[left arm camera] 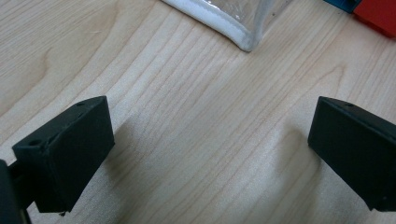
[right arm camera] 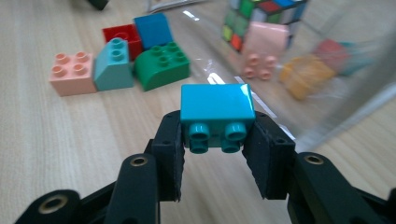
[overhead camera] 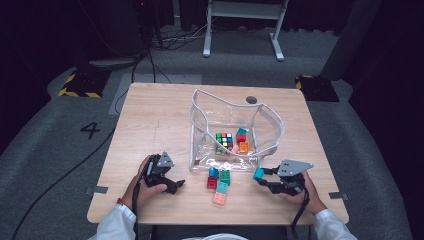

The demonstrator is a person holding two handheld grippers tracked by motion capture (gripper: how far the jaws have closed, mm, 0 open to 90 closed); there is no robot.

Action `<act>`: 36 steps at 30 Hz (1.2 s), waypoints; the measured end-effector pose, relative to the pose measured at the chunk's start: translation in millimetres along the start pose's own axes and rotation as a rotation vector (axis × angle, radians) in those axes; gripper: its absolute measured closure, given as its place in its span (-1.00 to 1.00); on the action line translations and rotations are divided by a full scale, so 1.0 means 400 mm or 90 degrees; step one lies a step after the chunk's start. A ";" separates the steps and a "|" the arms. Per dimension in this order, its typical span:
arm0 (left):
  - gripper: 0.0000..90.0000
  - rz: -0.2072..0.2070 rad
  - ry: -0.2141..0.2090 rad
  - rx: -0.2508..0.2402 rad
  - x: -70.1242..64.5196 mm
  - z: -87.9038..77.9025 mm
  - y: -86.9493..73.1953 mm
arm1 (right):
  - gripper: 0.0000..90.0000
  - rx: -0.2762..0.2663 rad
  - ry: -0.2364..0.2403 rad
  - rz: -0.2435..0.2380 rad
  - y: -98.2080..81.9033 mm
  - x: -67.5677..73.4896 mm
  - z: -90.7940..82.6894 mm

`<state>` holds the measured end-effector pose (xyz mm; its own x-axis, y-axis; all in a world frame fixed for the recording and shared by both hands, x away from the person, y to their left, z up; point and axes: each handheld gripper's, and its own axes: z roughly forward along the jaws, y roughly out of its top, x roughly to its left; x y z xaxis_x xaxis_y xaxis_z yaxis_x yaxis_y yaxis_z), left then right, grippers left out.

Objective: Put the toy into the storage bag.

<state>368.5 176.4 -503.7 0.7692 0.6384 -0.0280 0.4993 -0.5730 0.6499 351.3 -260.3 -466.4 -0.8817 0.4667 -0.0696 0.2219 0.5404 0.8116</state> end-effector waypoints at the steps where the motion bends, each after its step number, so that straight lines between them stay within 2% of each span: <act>1: -0.99 0.001 0.000 -0.001 0.000 0.000 0.000 | 0.31 0.000 0.000 0.000 0.000 0.000 0.000; 2: -0.99 -0.001 -0.002 0.000 0.000 0.000 0.000 | 0.31 -0.005 -0.006 0.007 -0.002 -0.008 -0.010; 3: -0.99 0.000 -0.002 -0.001 0.000 0.000 0.000 | 0.31 -0.004 -0.025 0.011 -0.007 -0.025 -0.031; 6: -0.99 0.001 0.000 -0.001 0.000 0.000 0.000 | 0.31 -0.008 -0.032 0.014 -0.011 -0.040 -0.045; 10: -0.99 -0.001 0.000 0.000 0.000 0.000 0.000 | 0.31 -0.017 -0.044 0.036 -0.026 -0.082 -0.086; 16: -0.99 0.000 0.000 0.000 0.000 0.000 0.000 | 0.31 -0.025 -0.085 0.055 -0.016 -0.137 -0.132; 18: -0.99 0.000 0.000 0.000 0.000 0.000 0.000 | 0.31 -0.038 -0.095 0.061 -0.008 -0.157 -0.149; 19: -0.99 0.000 0.000 0.000 0.000 0.000 0.000 | 0.31 -0.038 -0.095 0.061 -0.008 -0.157 -0.149; 20: -0.99 0.001 0.000 -0.002 0.000 0.000 0.000 | 0.31 -0.047 -0.105 0.064 0.004 -0.179 -0.170; 22: -0.99 0.001 0.000 -0.001 0.000 0.000 0.000 | 0.31 -0.050 -0.111 0.067 0.009 -0.185 -0.175; 25: -0.99 -0.001 0.000 0.000 0.000 0.000 0.000 | 0.31 -0.056 -0.136 0.067 0.041 -0.216 -0.205; 27: -0.99 0.000 0.000 0.000 0.000 0.000 0.000 | 0.31 -0.059 -0.140 0.064 0.050 -0.224 -0.211; 28: -0.99 -0.001 0.000 0.000 0.000 0.000 0.000 | 0.31 -0.073 -0.141 0.067 0.068 -0.239 -0.224; 36: -0.99 0.001 0.000 -0.001 0.000 0.000 0.000 | 0.31 -0.082 -0.150 0.060 0.137 -0.283 -0.240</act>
<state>368.7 176.4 -503.7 0.7699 0.6376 -0.0273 0.4977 -0.5732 0.6510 423.4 -350.7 -358.2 -0.7352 0.6686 -0.1116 0.2298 0.4007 0.8869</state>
